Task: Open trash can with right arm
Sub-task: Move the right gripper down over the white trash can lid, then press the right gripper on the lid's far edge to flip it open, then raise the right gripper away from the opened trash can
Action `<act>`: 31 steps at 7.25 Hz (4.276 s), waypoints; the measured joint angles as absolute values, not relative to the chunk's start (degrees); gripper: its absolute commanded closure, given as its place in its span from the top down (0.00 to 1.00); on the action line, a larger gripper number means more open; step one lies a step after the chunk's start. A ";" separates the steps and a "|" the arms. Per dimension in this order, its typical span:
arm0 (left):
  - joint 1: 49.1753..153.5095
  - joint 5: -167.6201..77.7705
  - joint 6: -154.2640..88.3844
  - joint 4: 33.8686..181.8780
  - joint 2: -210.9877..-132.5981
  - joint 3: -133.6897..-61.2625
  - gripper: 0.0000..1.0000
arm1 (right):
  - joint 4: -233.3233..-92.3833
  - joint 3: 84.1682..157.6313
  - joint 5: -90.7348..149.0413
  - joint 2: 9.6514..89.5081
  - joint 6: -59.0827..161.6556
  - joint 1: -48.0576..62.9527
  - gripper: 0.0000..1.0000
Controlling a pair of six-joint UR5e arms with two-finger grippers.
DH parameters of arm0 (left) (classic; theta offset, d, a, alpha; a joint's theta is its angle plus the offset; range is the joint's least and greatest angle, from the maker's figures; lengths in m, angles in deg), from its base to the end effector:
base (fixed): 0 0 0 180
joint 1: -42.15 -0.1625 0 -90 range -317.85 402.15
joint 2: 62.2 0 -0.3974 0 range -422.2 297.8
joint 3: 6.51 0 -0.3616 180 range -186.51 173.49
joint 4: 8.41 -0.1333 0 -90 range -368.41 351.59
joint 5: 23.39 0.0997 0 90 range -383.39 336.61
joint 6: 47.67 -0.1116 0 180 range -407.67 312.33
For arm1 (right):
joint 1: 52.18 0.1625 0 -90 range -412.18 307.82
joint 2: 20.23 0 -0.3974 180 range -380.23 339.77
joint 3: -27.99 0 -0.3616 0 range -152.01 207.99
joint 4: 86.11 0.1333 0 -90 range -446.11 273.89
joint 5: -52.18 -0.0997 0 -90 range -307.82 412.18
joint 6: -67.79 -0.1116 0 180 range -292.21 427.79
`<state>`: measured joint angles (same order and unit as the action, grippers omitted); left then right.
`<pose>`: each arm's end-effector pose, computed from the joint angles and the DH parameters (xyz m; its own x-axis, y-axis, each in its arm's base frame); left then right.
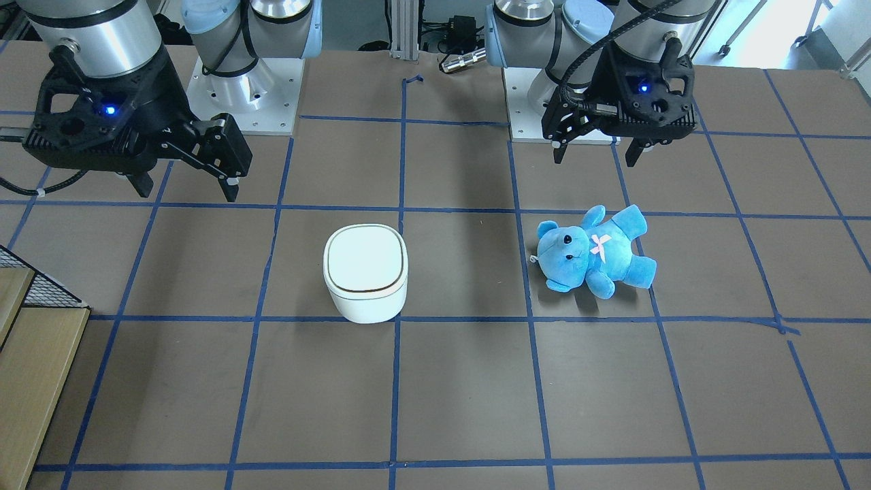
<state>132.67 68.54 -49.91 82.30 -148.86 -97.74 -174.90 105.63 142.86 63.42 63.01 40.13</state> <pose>-0.1335 -0.4394 0.4635 -0.9983 0.0473 -0.0346 0.0481 0.9986 -0.0231 0.1525 -0.5065 0.4925 -0.9990 0.0438 0.0048 0.0432 0.9955 -0.0844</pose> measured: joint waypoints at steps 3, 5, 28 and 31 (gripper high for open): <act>132.67 68.54 -49.95 82.30 -148.86 -97.74 1.00 | -174.95 105.61 142.70 63.39 63.04 40.18 0.69; 132.67 68.54 -49.94 82.30 -148.86 -97.74 1.00 | -174.91 105.66 142.28 63.14 62.87 40.19 0.01; 132.67 68.54 -49.91 82.30 -148.86 -97.74 1.00 | -183.47 111.82 146.29 62.96 53.07 48.91 1.00; 132.68 68.54 -49.91 82.30 -148.86 -97.74 1.00 | -181.35 109.14 145.76 63.27 58.71 45.38 1.00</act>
